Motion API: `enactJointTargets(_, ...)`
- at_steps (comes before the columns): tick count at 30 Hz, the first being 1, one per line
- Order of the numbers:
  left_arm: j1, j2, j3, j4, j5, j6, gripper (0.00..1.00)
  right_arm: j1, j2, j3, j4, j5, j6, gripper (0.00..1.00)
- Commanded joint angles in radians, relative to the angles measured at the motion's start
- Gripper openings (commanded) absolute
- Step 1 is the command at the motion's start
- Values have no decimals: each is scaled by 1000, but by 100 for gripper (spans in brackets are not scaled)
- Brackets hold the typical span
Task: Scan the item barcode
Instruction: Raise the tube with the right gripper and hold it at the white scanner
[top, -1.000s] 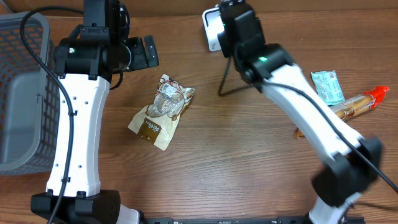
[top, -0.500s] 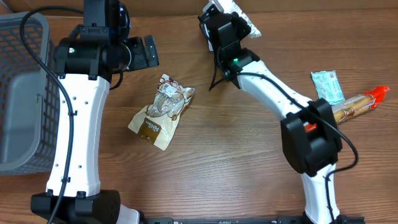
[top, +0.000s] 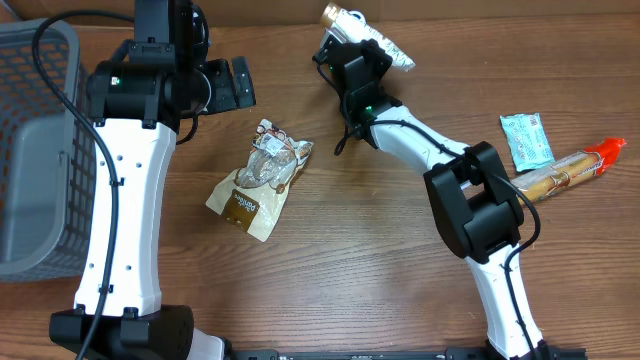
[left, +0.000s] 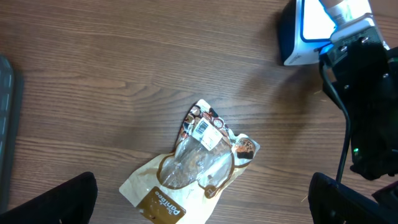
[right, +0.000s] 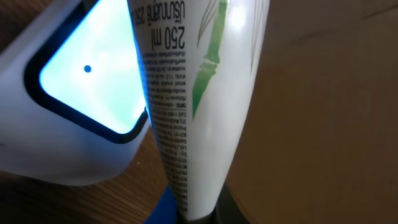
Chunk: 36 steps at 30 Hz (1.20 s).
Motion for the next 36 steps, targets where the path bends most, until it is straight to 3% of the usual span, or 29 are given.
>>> enactJointTargets(1, -5, -4, -5, 2, -12, 19, 100, -30, 3, 19, 30, 48, -13, 4)
enactJointTargets(36, -5, -4, -5, 2, -12, 19, 100, 9, -12, 20, 60, 24, -11, 4)
